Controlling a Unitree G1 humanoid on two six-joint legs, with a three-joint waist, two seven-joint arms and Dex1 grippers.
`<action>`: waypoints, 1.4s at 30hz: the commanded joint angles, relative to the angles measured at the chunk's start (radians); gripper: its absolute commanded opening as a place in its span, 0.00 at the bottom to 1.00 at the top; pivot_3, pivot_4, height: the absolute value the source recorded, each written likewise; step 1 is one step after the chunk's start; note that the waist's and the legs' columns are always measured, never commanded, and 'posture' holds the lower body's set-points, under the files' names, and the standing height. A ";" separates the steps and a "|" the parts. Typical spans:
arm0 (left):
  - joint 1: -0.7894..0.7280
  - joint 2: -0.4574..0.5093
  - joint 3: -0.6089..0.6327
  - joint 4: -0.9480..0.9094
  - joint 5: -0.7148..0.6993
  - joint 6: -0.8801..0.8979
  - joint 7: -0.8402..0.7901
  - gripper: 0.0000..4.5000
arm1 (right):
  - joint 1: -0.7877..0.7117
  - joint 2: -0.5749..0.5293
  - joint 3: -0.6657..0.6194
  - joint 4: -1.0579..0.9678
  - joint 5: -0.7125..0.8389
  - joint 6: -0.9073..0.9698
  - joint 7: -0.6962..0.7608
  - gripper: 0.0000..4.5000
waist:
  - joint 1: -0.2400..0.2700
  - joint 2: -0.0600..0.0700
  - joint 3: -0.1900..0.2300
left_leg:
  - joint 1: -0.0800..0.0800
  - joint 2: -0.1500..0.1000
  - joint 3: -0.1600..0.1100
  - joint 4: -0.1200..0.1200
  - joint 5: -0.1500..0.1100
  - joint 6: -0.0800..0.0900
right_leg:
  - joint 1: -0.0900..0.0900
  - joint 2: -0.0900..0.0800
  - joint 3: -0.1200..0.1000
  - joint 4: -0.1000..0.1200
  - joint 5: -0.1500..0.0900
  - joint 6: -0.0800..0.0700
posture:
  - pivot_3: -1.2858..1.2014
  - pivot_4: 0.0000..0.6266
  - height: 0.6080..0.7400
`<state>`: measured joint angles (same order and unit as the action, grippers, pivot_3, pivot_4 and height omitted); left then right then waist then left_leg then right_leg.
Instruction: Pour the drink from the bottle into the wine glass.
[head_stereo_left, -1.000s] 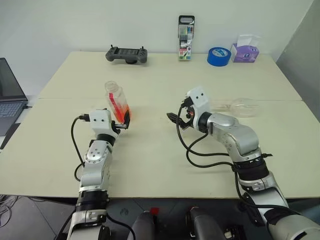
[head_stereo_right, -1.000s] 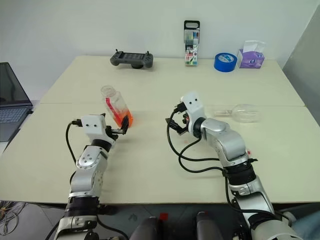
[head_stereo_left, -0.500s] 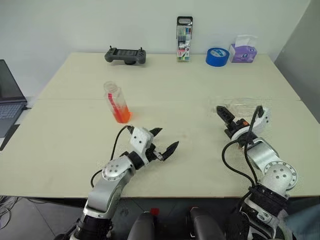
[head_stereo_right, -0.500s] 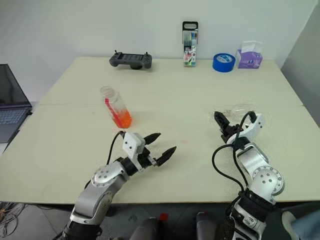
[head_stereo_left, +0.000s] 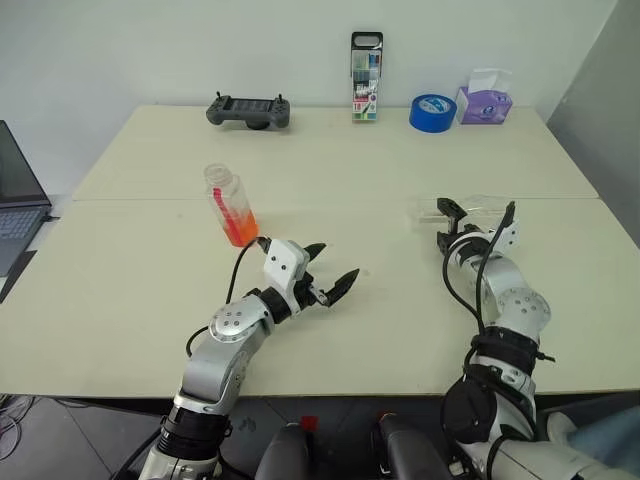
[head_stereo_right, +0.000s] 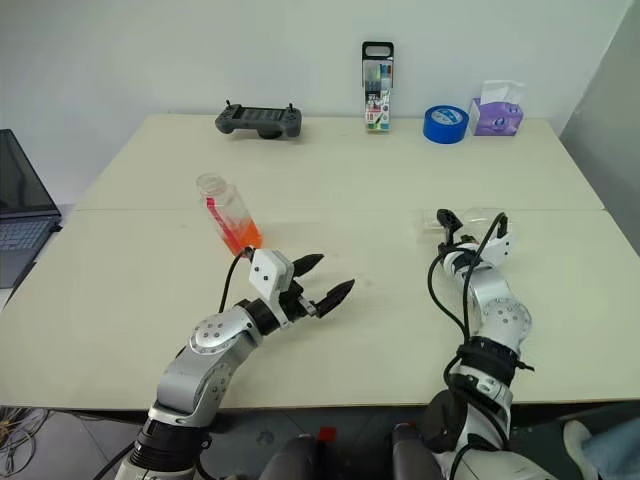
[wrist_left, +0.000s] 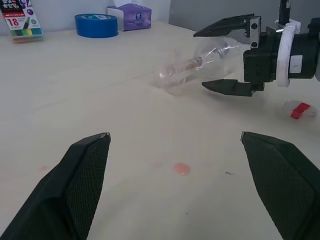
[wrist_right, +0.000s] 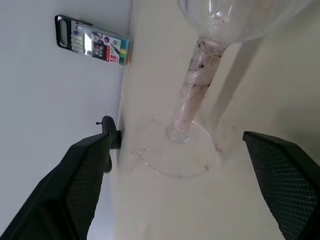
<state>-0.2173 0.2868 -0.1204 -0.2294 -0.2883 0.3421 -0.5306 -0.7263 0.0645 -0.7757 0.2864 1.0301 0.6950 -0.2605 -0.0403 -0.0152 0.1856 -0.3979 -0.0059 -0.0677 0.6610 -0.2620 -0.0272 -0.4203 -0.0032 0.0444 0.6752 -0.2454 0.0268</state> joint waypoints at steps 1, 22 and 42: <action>-0.001 -0.007 0.007 -0.033 0.011 -0.017 0.017 0.99 | -0.035 -0.038 -0.026 0.106 0.047 -0.068 0.050 1.00 | 0.001 0.000 0.000 | 0.000 0.000 0.000 0.000 0.000 0.000 | 0.000 0.000 0.000 0.000 0.000 0.000 | 0.52 0.24 1.00; 0.014 0.000 0.035 -0.046 -0.003 0.003 0.025 1.00 | -0.040 -0.094 0.315 0.057 -0.186 -0.264 0.297 0.04 | 0.002 0.001 0.001 | -0.002 0.000 0.002 0.000 0.000 0.000 | -0.001 0.000 0.002 -0.001 0.000 0.000 | 0.52 0.24 1.00; 0.258 0.159 0.319 -0.342 -0.231 0.207 0.032 1.00 | 0.113 -0.084 0.946 0.214 -0.886 -0.856 0.679 0.04 | 0.009 0.001 0.001 | 0.000 -0.001 -0.005 0.001 0.000 -0.001 | 0.000 -0.002 0.001 -0.002 0.000 -0.001 | 0.52 0.24 1.00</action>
<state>0.0345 0.4375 0.1857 -0.5224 -0.4899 0.5378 -0.5010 -0.6058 -0.0239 0.1792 0.5136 0.1584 -0.0997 0.4136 -0.0308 -0.0142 0.1868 -0.3978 -0.0063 -0.0723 0.6618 -0.2618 -0.0279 -0.4202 -0.0054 0.0450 0.6730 -0.2458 0.0260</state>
